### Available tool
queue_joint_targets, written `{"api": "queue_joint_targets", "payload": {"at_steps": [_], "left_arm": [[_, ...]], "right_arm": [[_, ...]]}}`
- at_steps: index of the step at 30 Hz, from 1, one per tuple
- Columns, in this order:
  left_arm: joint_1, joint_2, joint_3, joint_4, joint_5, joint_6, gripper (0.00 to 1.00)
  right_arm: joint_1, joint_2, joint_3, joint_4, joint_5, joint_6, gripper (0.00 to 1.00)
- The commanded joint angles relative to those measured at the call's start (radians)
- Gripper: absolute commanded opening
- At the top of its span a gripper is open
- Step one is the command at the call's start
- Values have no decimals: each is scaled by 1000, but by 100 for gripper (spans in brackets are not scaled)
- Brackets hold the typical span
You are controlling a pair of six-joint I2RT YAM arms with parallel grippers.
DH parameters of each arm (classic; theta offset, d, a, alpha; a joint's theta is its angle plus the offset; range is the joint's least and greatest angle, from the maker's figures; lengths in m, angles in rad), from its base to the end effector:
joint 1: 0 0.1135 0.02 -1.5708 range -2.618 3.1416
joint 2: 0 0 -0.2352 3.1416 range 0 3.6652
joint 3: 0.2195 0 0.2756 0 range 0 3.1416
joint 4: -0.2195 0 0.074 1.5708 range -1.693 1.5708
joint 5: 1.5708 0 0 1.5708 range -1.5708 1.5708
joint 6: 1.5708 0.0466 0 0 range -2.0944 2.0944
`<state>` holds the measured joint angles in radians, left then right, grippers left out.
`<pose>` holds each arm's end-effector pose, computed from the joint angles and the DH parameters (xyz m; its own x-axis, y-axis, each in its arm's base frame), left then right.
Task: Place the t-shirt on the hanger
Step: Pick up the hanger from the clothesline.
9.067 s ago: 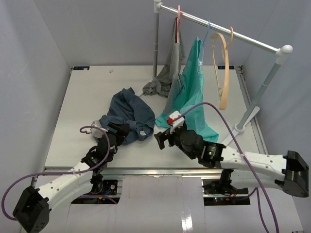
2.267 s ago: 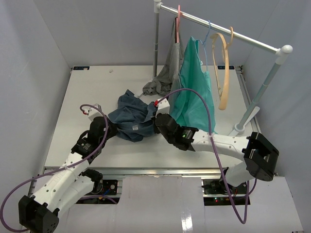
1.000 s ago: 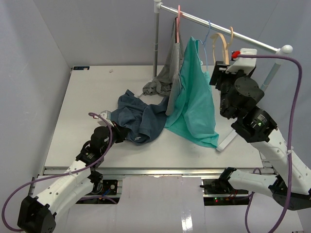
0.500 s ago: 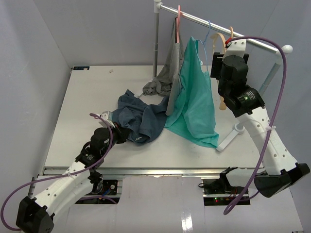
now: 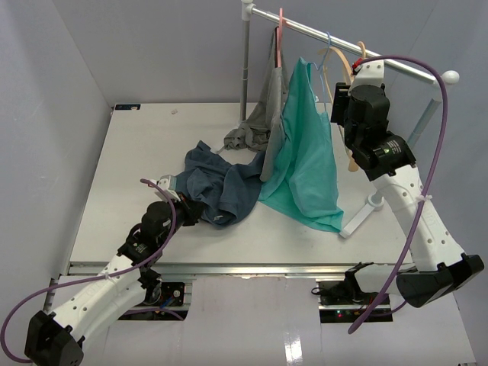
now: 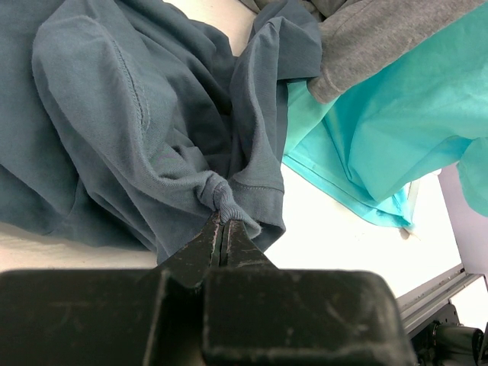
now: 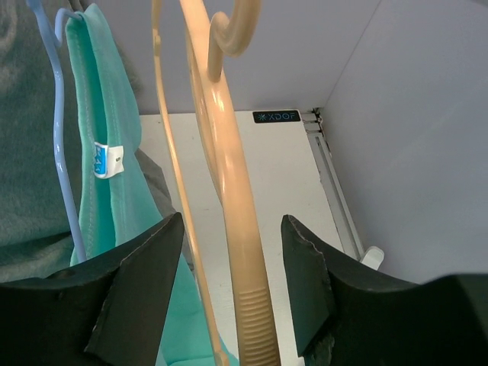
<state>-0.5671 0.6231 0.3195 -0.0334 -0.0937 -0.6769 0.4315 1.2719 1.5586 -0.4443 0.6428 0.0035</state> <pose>0.1856 -0.1130 0.1878 -0.5058 -0.4173 -0.7551 0.1842 0.8028 -0.5670 0.2857 0.1008 0.4544 -0.1418 -0.0622 -0.9879 0.2035 0.9749 -0.0906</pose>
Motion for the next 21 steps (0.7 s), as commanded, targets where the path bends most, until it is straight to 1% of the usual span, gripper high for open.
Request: {"api": "queue_joint_targets", "payload": {"at_steps": [1, 4, 8, 13, 21], "left_arm": [[-8, -19, 21, -6, -11, 8, 0], [-9, -16, 23, -6, -11, 8, 0], [-10, -15, 25, -8, -11, 7, 0], [-11, -23, 24, -10, -14, 8, 0], [-14, -26, 25, -14, -21, 8, 0]], "right_arm": [[-16, 6, 61, 55, -12, -38, 55], [-21, 12, 81, 66, -53, -46, 52], [-22, 19, 98, 67, -96, -44, 51], [-33, 29, 96, 65, -113, -36, 50], [-56, 57, 108, 65, -135, -21, 43]]}}
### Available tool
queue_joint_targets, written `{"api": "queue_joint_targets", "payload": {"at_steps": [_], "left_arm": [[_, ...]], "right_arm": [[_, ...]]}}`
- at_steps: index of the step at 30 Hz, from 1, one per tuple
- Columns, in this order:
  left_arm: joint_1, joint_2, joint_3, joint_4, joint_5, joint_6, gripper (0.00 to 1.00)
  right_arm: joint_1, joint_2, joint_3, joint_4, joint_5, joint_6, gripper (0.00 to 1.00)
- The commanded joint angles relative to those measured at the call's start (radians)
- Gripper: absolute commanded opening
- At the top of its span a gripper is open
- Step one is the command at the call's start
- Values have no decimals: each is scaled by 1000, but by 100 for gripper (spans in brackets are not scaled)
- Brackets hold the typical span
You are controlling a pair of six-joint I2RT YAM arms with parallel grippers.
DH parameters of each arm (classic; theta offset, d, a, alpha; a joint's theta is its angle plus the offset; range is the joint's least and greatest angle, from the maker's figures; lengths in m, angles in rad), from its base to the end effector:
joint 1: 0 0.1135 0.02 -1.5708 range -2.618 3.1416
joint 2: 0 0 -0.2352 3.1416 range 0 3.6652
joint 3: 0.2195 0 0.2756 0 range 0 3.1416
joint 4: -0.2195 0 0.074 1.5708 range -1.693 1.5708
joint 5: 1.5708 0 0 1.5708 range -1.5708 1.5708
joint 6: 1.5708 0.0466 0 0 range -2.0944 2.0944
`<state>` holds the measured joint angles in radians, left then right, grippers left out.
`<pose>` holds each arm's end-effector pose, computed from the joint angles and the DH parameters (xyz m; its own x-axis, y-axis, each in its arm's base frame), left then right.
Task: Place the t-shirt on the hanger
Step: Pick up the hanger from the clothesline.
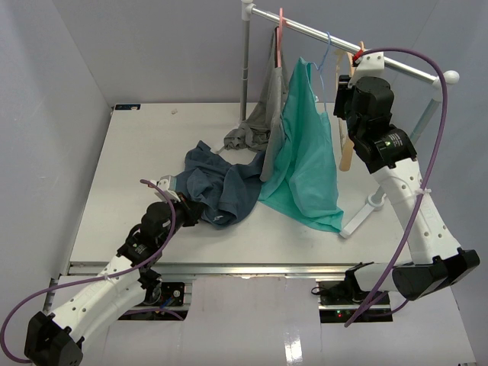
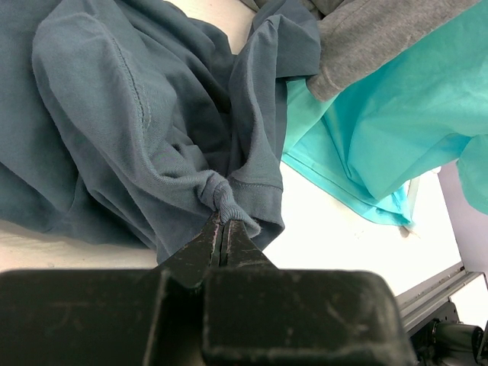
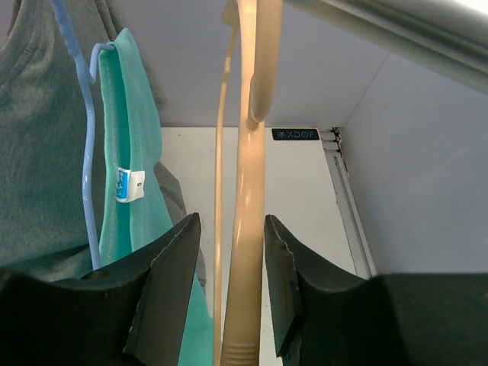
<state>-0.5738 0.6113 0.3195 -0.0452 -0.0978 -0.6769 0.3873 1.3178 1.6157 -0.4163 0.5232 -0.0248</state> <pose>0.1838 -0.1134 0.1888 -0.5064 -0.4150 -0.7559 0.1869 0.8030 -0.5660 0.2997 0.0971 0.4640 -0.1126 -0.0691 -0.9912 0.1295 0.9880 -0.0836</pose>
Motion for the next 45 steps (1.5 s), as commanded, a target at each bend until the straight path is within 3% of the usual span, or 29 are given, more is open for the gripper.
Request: {"api": "queue_joint_targets", "payload": {"at_steps": [1, 4, 9, 11, 21, 31, 45], "left_arm": [[-8, -14, 24, -2, -17, 8, 0], [-8, -13, 26, -2, -17, 7, 0], [-9, -14, 26, -4, -20, 8, 0], [-9, -15, 26, -4, -19, 8, 0], [-9, -13, 25, -4, -20, 7, 0], [-9, -12, 27, -2, -19, 5, 0], [-9, -5, 27, -2, -26, -4, 0]], "right_arm": [[-13, 15, 55, 37, -14, 8, 42], [-14, 25, 74, 37, 1, 9, 36], [-13, 28, 97, 37, 36, 5, 13], [-14, 26, 114, 30, 56, -6, 8], [-15, -42, 127, -11, 79, -18, 8], [-15, -141, 23, -50, 55, -9, 8], [-15, -320, -107, -311, -18, 108, 8]]}}
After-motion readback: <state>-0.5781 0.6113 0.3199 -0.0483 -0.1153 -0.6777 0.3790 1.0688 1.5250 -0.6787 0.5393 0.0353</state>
